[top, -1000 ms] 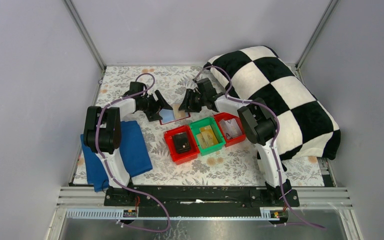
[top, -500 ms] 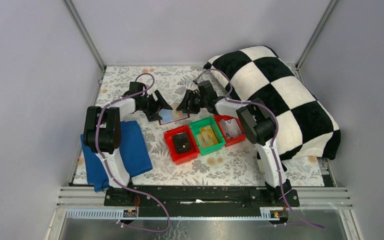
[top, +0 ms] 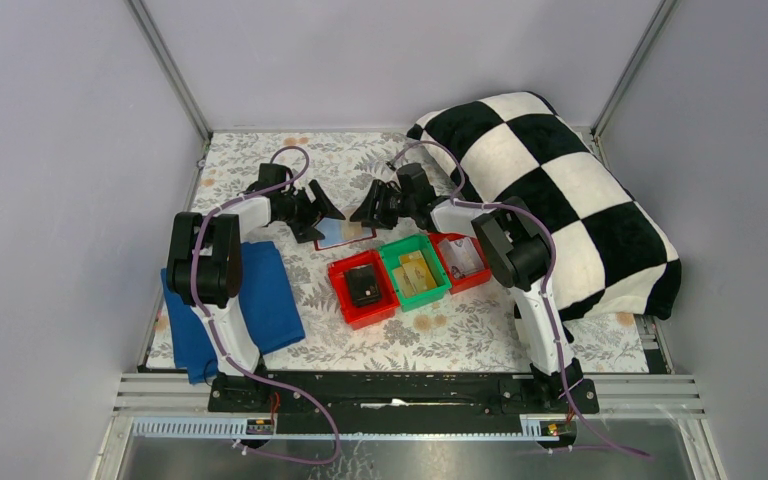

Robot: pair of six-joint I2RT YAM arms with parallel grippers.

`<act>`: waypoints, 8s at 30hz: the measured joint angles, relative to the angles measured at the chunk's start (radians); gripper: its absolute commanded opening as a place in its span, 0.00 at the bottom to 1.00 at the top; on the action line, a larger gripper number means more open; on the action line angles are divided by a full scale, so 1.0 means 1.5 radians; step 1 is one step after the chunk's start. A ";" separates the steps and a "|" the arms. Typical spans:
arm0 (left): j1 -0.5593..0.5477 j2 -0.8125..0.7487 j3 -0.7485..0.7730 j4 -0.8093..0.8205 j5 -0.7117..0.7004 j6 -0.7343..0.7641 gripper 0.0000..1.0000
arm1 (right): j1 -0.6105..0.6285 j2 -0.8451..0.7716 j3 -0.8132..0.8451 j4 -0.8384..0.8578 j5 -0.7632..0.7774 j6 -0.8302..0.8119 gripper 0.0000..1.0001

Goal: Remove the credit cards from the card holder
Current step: Remove the credit card from the card holder.

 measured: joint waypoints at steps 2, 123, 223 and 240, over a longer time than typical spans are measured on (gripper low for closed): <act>0.000 0.000 0.000 0.000 0.000 0.000 0.85 | 0.000 0.000 -0.001 0.001 0.000 0.002 0.52; 0.062 0.019 0.029 -0.042 0.039 -0.005 0.86 | 0.017 -0.034 -0.040 -0.018 0.065 -0.058 0.59; 0.060 0.001 0.008 -0.054 0.011 0.013 0.86 | 0.042 -0.050 -0.068 0.011 0.113 -0.020 0.59; 0.058 0.003 0.008 -0.051 0.016 0.013 0.86 | 0.042 -0.057 -0.087 0.019 0.123 -0.024 0.59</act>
